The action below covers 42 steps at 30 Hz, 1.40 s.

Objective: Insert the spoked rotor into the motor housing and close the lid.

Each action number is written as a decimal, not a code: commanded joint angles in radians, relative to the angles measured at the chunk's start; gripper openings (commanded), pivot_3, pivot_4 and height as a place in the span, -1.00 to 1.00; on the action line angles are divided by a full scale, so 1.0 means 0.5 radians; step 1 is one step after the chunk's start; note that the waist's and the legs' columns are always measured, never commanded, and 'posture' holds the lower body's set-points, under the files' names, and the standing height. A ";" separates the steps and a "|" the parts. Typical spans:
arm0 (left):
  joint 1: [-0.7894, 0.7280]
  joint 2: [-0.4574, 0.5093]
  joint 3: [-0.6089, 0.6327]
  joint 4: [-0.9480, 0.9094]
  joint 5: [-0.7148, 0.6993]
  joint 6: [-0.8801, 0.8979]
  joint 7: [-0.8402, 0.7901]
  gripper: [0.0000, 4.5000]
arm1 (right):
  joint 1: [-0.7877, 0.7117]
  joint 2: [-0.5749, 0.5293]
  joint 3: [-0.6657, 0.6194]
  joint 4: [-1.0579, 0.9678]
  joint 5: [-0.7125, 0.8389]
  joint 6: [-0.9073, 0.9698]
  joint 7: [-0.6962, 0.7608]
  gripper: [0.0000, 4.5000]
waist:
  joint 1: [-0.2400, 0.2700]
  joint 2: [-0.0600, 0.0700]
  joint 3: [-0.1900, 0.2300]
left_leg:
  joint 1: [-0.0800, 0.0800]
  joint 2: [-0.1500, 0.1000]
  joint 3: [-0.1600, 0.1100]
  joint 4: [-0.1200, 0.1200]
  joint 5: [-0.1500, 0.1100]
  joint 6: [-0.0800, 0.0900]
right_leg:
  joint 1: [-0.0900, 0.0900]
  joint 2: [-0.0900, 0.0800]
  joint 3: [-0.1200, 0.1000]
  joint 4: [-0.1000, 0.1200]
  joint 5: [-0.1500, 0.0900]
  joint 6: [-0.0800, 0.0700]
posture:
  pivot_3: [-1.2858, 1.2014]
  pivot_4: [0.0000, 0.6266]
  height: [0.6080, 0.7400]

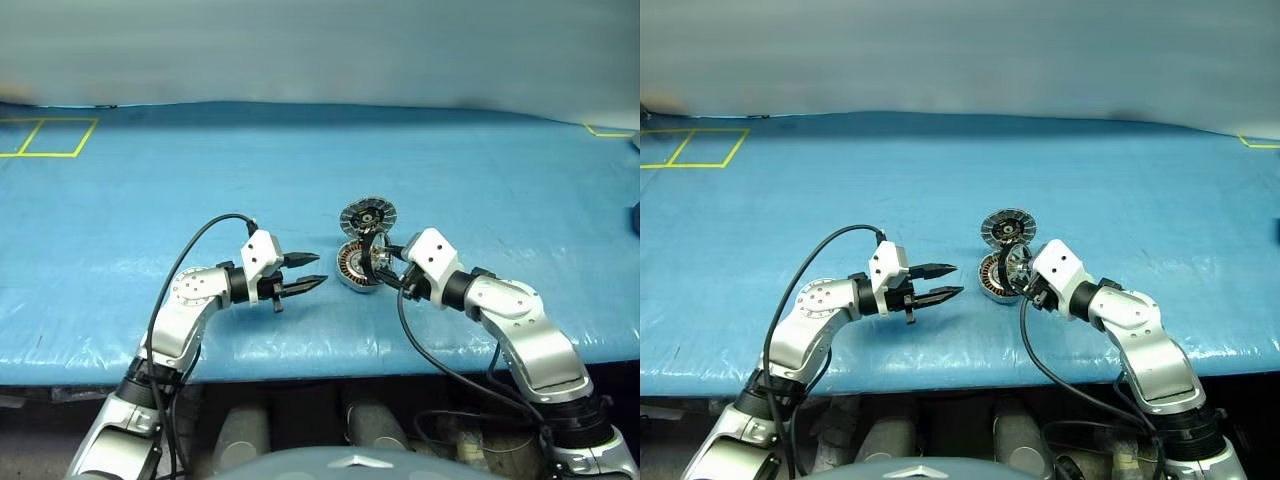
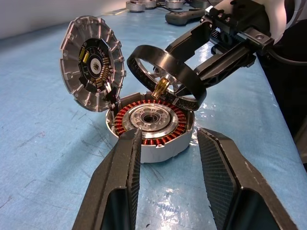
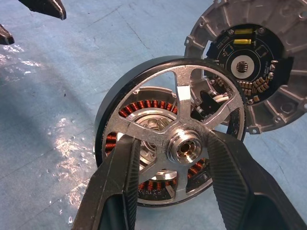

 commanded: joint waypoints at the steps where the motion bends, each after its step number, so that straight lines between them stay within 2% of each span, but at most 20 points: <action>1: 0.001 -0.005 -0.001 -0.112 -0.022 -0.006 0.013 -0.12 | -0.040 -0.059 0.048 -0.005 -0.060 -0.072 0.017 -0.23 | -0.001 0.000 0.000 | 0.000 0.000 0.000 0.000 0.000 0.000 | 0.000 0.000 0.000 0.000 0.000 0.000 | 0.03 -0.52 1.00; 18: 0.003 -0.024 -0.036 -0.114 -0.014 0.004 0.049 -0.12 | -0.162 -0.151 0.179 0.087 -0.229 -0.175 0.056 -0.23 | -0.002 0.000 0.000 | 0.001 0.001 0.000 0.001 0.000 0.000 | 0.000 0.001 0.000 0.000 0.000 0.000 | 0.03 -0.52 1.00; 23: 0.000 -0.020 -0.041 -0.117 -0.021 0.033 0.043 -0.12 | -0.147 -0.176 0.175 0.045 -0.191 -0.160 0.124 0.49 | 0.001 0.000 0.000 | 0.000 0.000 0.000 0.000 0.000 0.000 | 0.000 0.000 0.000 0.000 0.000 0.000 | 0.03 -0.52 1.00; 30: -0.008 -0.019 -0.033 -0.106 -0.026 0.041 0.041 -0.12 | -0.179 -0.173 0.151 -0.014 -0.188 -0.155 0.124 0.49 | -0.001 0.000 0.000 | 0.000 0.000 0.000 0.001 0.000 0.000 | 0.000 0.000 0.000 0.000 0.000 0.000 | 0.03 -0.52 1.00; 34: -0.002 -0.020 -0.029 -0.110 -0.031 0.043 0.044 -0.12 | -0.181 -0.095 0.034 -0.073 -0.052 -0.136 0.089 0.49 | 0.000 0.000 0.000 | 0.000 0.000 0.000 0.001 0.000 0.000 | 0.000 0.000 0.000 0.000 0.000 0.000 | 0.03 -0.52 1.00; 37: 0.005 -0.022 -0.025 -0.109 -0.031 0.041 0.051 -0.12 | -0.149 -0.008 -0.025 -0.090 0.031 -0.132 0.039 0.22 | -0.001 0.000 0.000 | 0.000 0.000 0.000 0.000 0.000 0.000 | 0.000 0.001 0.000 0.000 0.000 0.000 | 0.03 -0.52 1.00; 42: 0.016 -0.034 -0.023 -0.107 -0.030 0.035 0.073 -0.12 | -0.064 0.138 0.027 0.019 -0.039 -0.181 -0.137 -0.52 | 0.001 0.000 0.000 | 0.000 0.000 -0.001 0.000 0.000 0.000 | 0.000 0.000 0.000 0.000 0.001 0.000 | 0.03 -0.52 1.00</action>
